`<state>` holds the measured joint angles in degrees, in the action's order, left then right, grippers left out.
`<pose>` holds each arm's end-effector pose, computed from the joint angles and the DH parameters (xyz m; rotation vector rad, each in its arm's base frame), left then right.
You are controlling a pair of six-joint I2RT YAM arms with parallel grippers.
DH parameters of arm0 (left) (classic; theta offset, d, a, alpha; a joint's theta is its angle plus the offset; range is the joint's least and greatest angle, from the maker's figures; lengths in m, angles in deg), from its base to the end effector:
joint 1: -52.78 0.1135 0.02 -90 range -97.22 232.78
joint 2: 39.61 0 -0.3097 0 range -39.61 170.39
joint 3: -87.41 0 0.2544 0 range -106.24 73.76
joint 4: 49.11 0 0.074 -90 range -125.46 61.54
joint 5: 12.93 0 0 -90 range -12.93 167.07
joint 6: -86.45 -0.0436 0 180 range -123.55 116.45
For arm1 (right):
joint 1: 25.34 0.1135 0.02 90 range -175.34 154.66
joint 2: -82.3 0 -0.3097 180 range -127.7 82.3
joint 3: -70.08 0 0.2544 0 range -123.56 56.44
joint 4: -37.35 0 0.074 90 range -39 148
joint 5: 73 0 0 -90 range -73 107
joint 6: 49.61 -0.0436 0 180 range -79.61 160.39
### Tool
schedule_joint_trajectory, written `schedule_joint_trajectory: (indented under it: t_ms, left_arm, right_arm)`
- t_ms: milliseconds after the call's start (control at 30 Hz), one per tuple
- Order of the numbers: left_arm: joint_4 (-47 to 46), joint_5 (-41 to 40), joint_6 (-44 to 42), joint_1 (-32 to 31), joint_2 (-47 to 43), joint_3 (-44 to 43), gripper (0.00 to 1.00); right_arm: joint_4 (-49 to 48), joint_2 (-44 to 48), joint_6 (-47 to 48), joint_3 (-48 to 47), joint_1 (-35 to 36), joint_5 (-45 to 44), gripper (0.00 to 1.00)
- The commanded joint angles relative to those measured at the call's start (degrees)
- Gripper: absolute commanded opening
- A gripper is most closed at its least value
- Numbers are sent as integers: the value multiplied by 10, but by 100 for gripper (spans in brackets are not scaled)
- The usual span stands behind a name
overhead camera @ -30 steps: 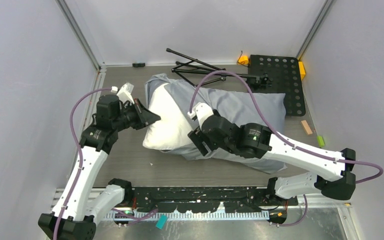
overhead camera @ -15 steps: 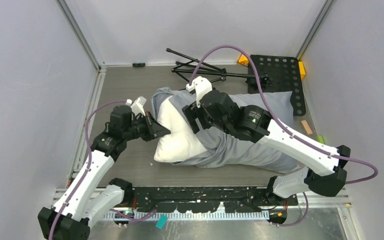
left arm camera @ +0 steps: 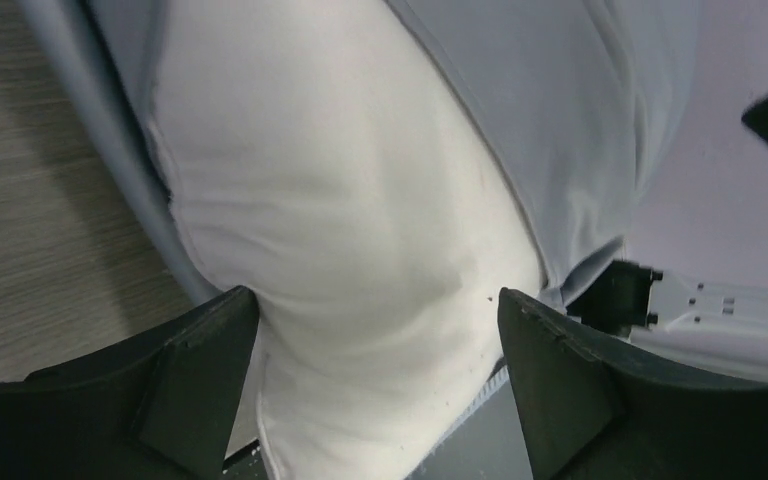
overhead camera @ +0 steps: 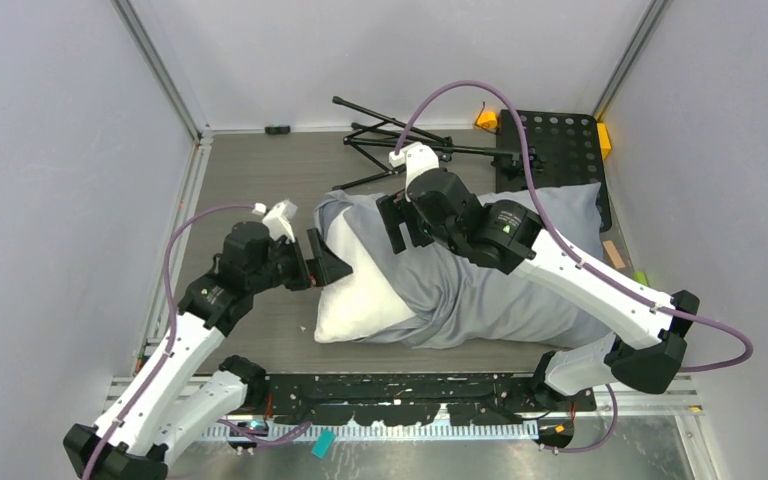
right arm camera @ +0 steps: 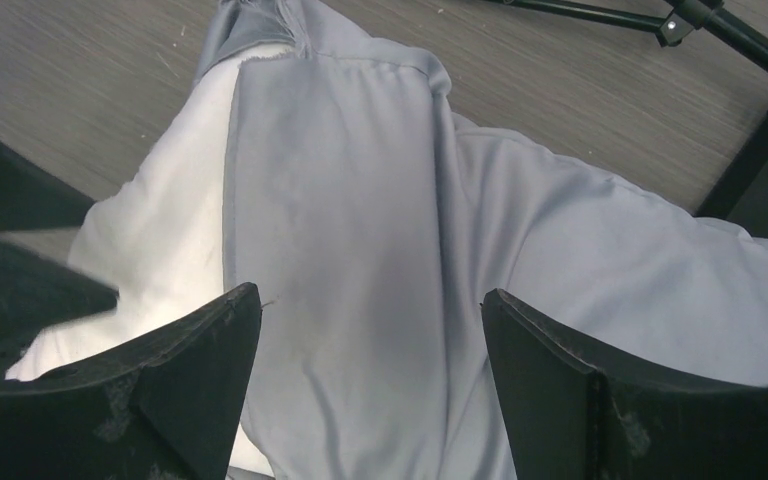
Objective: Remove the pillowcase from the pillow
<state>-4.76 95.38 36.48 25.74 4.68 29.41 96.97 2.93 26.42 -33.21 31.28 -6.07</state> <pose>0.1227 -0.0780 0.3312 -0.0490 2.2511 -1.0072 0.1728 0.2312 0.4544 -0.5692 2.0736 0.2774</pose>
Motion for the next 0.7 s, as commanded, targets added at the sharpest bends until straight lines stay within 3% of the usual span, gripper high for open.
schedule_joint_trajectory:
  t_ms: [0, 67, 200, 400, 667]
  left_arm:
    - [-47, 73, 36, 102, 37, -17, 91]
    - [-47, 106, 46, 159, 55, -21, 93]
    - [5, 91, 13, 235, 55, -51, 99]
    - [18, 82, 7, 254, 71, -61, 100]
    - [14, 40, 19, 288, 83, -48, 100]
  right_arm:
    - [17, 8, -13, -13, 2, -14, 86]
    - [22, 9, -16, -16, 2, -13, 86]
    - [30, 11, -15, -13, 2, -21, 86]
    - [35, -9, -9, -34, 2, 12, 86]
    - [90, -108, -19, -176, 25, 30, 84]
